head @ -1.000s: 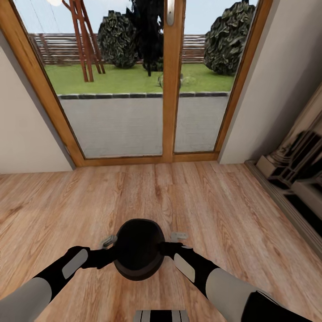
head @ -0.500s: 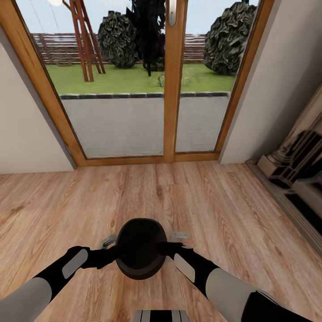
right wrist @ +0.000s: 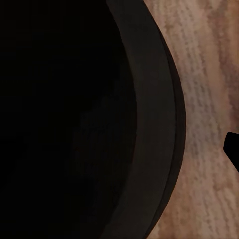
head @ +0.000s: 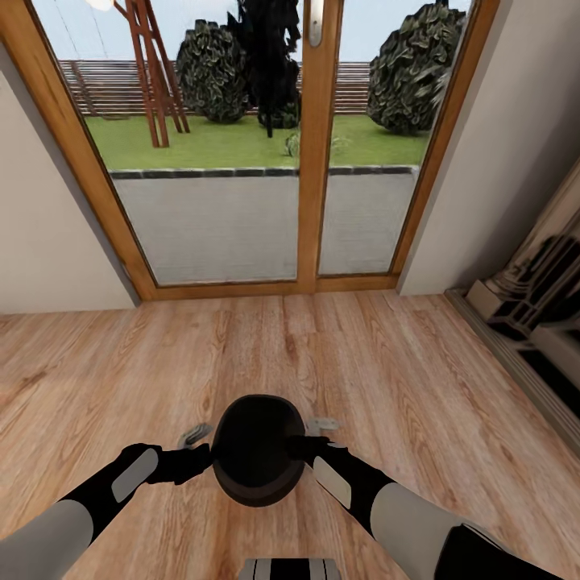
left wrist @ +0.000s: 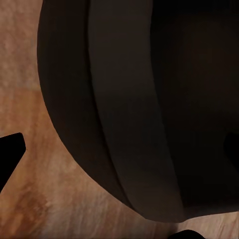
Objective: Place each of the two pumpkins and all three candles from the living room inside a cabinet in the living room (use any cabinet), then make sure every cabinet is closed, and position the cauldron so it is next to a table in the living room.
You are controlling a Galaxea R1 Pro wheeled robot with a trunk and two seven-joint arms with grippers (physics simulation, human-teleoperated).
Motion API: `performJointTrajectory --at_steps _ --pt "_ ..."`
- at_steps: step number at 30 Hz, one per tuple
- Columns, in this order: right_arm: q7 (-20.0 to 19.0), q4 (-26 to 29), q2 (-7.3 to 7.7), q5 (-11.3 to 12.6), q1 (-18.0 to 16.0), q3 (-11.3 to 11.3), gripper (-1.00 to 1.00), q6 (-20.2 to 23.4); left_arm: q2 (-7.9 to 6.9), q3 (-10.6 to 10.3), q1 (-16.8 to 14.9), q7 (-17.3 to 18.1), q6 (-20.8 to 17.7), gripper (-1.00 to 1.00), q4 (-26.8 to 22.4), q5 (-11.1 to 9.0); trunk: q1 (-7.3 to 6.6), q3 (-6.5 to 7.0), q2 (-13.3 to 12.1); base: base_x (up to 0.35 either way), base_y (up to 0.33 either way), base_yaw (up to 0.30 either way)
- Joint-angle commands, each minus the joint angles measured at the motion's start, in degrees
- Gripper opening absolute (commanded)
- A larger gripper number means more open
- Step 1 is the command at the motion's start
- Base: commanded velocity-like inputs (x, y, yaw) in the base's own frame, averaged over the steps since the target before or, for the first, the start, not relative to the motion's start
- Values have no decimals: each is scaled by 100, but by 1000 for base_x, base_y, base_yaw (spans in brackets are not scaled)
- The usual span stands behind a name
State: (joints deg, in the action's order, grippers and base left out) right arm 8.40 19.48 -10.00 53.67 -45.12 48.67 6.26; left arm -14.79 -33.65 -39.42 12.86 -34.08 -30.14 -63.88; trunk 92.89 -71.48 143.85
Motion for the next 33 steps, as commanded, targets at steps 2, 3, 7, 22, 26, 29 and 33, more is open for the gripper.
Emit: performJointTrajectory --at_steps 2,3,7,22,26,29,33 --pt "39 4 0 20 -5 29 100 16 -6 -27 -5 15 -2 100 -1 -11 -1 -4 2 1 2 0" --pt "39 4 0 20 -5 29 100 16 -6 -27 -5 15 -2 100 -1 -11 1 -27 3 0 1 0" --pt "39 3 0 20 -5 29 100 15 -6 -27 -5 9 -2 100 -1 -11 12 -115 9 0 0 0" --pt "39 -2 0 20 -5 29 100 7 21 -39 -5 -33 12 100 27 -11 30 -270 18 0 0 0" --pt "39 -11 0 20 -5 29 100 7 34 -51 -5 -44 26 100 33 -11 30 -270 18 0 0 0" --pt "39 -14 0 20 -5 29 100 -8 40 -56 -5 -46 33 100 34 -11 30 -270 18 0 0 0" --pt "39 -20 0 25 -5 29 100 -40 45 -58 -5 -47 40 100 35 -11 30 -270 18 0 0 0"
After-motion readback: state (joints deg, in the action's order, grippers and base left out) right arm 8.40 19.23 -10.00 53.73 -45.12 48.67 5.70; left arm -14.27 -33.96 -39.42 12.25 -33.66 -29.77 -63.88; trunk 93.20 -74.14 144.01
